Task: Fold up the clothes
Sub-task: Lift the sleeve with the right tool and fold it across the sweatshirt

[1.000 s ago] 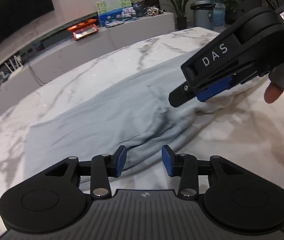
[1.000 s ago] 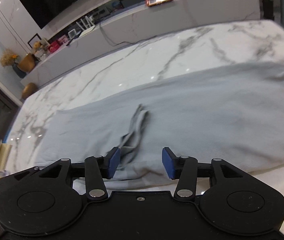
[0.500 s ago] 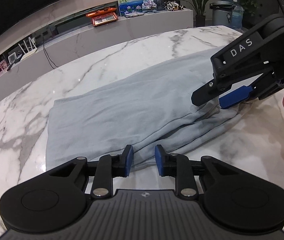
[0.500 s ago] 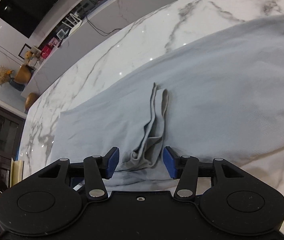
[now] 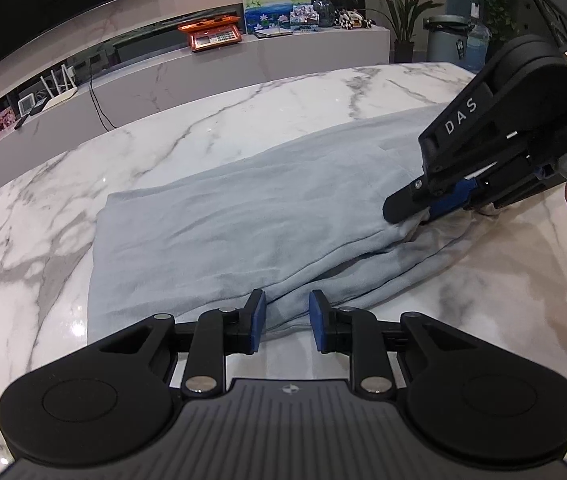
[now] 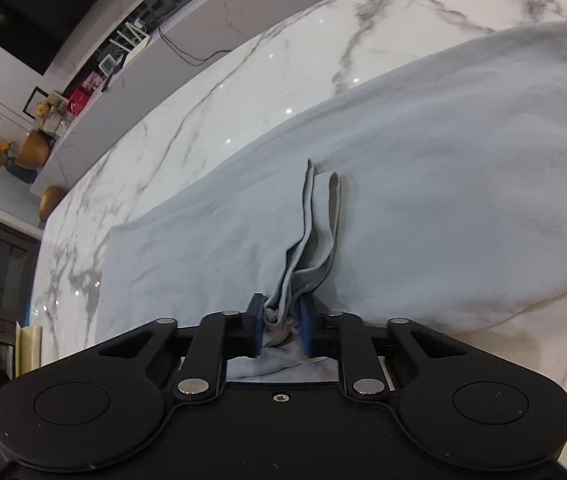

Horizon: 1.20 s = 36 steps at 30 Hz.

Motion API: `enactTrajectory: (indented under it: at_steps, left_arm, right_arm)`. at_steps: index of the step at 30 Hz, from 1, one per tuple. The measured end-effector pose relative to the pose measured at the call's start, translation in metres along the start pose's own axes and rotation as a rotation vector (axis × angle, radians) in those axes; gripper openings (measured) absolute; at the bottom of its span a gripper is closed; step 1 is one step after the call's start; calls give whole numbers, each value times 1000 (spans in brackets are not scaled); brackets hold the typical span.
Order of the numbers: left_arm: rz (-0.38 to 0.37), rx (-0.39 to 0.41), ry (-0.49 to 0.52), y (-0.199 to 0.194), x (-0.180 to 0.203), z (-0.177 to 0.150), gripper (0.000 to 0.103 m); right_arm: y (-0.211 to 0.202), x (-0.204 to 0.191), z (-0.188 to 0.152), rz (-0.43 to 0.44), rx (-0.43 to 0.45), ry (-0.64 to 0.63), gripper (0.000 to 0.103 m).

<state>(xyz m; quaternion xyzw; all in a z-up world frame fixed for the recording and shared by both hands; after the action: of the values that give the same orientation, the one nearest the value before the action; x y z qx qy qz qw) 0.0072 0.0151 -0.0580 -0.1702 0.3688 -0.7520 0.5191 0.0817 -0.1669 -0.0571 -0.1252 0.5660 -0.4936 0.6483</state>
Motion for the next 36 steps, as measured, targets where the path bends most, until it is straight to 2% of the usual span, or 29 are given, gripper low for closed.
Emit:
enactTrajectory:
  at_steps: [5,9,12,16,18,21,24,32,33,36]
  left_arm:
    - [-32,18,-2,-8,2,0,23]
    - [-17,80,-8,-13,5,3,23]
    - [-11,91,4,-8,11,5,23]
    - [-37,82,6,3,24,10,23]
    - [-28,86,0,7,28,13,23]
    - [-17,76,-10,14,34,15,23]
    - [-8,80,3,16,44,17,22]
    - [6,72,42,20,58,19,21]
    - [8,70,46,21,60,19,20]
    - [22,56,53,21,62,20,19]
  right_arm:
    - [-25,-27,17,5,44,-95,12]
    - [-57,-61,44,0,102,-192,11]
    - [-90,-82,64,-13,158,-263,11]
    - [-133,-88,87,-45,228,-311,11]
    - [-167,-80,105,-94,288,-331,11]
    - [-207,-54,128,-167,347,-340,11]
    - [-234,-13,145,-231,388,-312,11]
    - [-231,140,153,-303,345,-123,11]
    - [-225,166,147,-299,324,-78,11]
    - [-209,207,128,-276,282,-11,11]
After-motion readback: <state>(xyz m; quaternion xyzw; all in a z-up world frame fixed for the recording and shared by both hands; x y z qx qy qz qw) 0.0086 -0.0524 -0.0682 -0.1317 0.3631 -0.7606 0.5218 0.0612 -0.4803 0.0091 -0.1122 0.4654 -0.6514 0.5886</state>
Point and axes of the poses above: each gripper's, at about its wrist camera, not at the fingertips, and y roughly the way its jaws point, x to its right, z to its top, the point moved 2 cm from there along y, roughly the way its jaws point, and after that the axes turned 5 degrees about z, right-handed, at the moved point
